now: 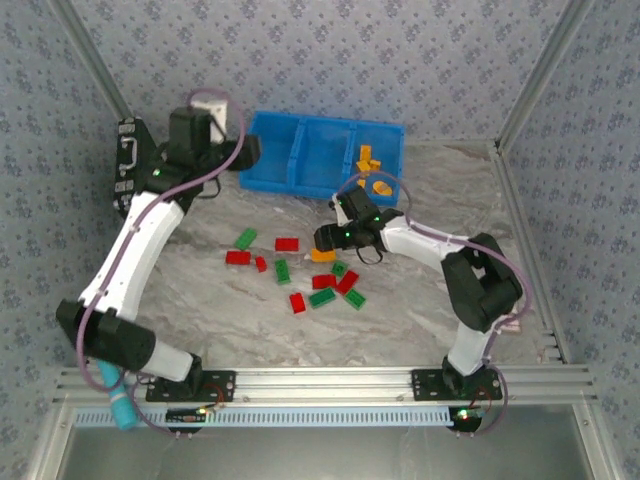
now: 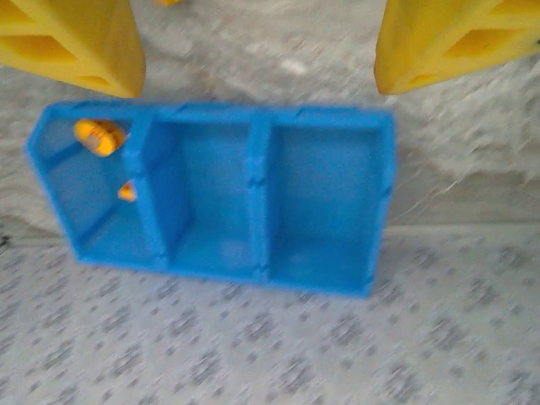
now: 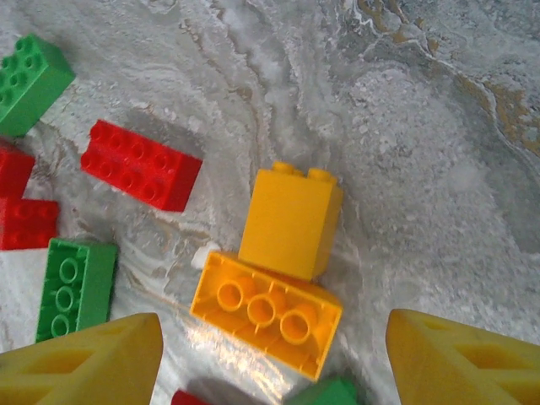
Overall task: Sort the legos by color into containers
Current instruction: Pick up the lego from the center of the table.
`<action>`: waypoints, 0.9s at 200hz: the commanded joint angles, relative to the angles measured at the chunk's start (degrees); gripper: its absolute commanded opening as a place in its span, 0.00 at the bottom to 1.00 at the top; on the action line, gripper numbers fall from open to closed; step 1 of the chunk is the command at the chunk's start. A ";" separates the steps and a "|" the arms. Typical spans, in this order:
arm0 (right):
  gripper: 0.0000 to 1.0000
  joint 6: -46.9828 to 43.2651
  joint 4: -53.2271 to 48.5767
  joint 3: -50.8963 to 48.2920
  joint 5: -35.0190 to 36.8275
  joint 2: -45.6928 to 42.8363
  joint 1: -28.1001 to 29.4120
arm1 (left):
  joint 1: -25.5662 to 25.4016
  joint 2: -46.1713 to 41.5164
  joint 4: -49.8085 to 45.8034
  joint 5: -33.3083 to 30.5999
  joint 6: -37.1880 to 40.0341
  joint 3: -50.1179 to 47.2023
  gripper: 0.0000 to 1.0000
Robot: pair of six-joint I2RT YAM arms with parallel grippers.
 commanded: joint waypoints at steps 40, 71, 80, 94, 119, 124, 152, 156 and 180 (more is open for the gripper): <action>0.74 -2.81 -9.84 11.13 0.24 7.45 -0.08 | 8.37 -19.06 -9.65 3.97 2.25 -11.61 0.82; 0.74 -3.95 -11.41 14.08 -0.61 10.50 -1.06 | 9.86 -24.88 -14.03 5.34 5.97 -14.18 0.97; 0.74 -4.37 -12.11 15.27 -0.54 11.53 -0.99 | 10.02 -26.14 -14.76 5.06 6.96 -15.19 1.00; 0.74 -4.86 -13.19 16.98 -0.37 13.14 -0.81 | 10.19 -27.57 -16.01 5.72 8.91 -16.24 1.00; 0.74 -5.04 -15.24 19.94 0.72 16.19 -0.81 | 10.11 -28.78 -17.35 7.22 11.30 -17.15 1.00; 0.74 -5.04 -15.55 20.47 1.06 16.76 -0.81 | 10.08 -29.06 -17.28 7.29 11.49 -17.31 1.00; 0.71 -4.96 -17.12 22.89 3.09 19.36 -1.09 | 10.02 -30.23 -16.65 8.15 11.87 -18.44 1.00; 0.71 -4.96 -17.36 23.16 3.33 19.84 -1.19 | 10.01 -30.32 -16.66 8.10 11.83 -18.52 1.00; 0.66 -5.43 -18.45 24.29 4.11 21.31 -1.45 | 10.07 -30.56 -16.79 7.37 11.78 -18.68 1.00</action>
